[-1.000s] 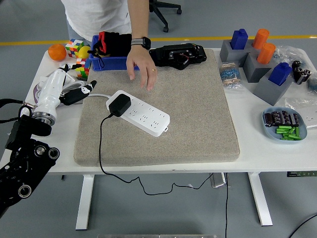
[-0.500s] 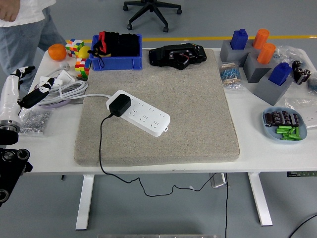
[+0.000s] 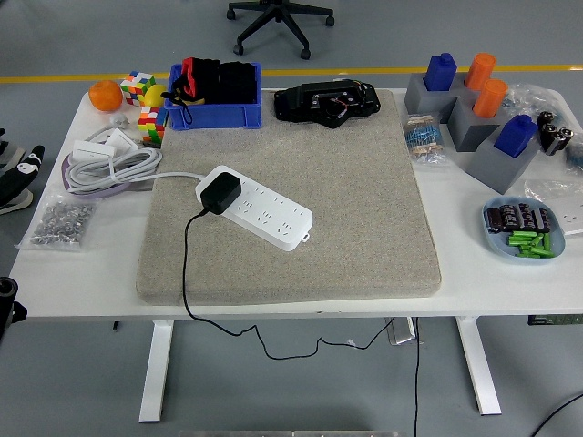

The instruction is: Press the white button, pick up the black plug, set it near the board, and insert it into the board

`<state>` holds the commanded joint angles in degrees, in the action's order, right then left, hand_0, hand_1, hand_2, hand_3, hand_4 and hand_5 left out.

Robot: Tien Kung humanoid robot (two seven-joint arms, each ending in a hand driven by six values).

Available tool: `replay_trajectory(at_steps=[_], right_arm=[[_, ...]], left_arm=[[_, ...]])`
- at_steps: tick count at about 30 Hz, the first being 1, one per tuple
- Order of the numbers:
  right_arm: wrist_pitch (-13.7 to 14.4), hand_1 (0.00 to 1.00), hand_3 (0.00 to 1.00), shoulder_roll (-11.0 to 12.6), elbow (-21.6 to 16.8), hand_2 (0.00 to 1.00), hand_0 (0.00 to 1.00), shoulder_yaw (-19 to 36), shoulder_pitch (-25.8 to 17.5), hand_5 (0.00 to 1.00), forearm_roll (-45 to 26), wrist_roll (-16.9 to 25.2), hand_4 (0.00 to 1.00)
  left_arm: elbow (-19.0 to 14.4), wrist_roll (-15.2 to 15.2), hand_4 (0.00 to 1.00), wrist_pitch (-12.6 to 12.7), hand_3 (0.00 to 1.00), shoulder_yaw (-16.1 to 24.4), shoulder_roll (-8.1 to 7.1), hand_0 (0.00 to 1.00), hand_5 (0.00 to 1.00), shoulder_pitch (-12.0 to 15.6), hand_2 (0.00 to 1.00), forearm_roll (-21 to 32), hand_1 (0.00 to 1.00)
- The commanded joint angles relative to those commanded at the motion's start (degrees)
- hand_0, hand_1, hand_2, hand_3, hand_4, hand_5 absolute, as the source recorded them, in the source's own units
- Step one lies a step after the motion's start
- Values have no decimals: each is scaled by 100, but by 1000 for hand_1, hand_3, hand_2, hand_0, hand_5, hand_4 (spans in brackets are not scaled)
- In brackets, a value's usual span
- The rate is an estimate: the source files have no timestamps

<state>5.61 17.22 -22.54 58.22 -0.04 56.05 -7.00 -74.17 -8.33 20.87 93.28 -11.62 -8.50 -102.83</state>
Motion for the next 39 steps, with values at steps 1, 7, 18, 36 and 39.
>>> replay_trajectory(at_steps=[1, 7, 18, 36, 39], right_arm=[[-2, 484, 504, 2, -7, 497, 558, -6, 8, 386, 0, -2, 640], [-11, 485, 504, 6, -9, 498, 558, -42, 21, 385, -10, -9, 640], [-22, 485, 507, 48, 0, 497, 558, -156, 87, 385, -30, -23, 640], [-47, 486, 506, 166, 1, 499, 562, -518, 176, 386, -100, -44, 641], [-54, 500, 508, 181, 4, 502, 561, -650, 198, 386, -130, -48, 642]], left_arm=[[-16, -3, 817, -7, 766, 8, -9, 820, 440, -3, 816, 2, 868], [-69, -7, 816, -34, 766, 30, -18, 820, 436, 2, 815, -5, 867], [-128, -24, 809, -118, 765, 26, -63, 820, 426, -1, 813, -10, 866], [-209, -37, 802, -155, 760, -37, -204, 818, 416, 52, 808, 13, 859], [-220, -38, 801, -162, 760, -54, -230, 818, 416, 112, 809, 24, 859]])
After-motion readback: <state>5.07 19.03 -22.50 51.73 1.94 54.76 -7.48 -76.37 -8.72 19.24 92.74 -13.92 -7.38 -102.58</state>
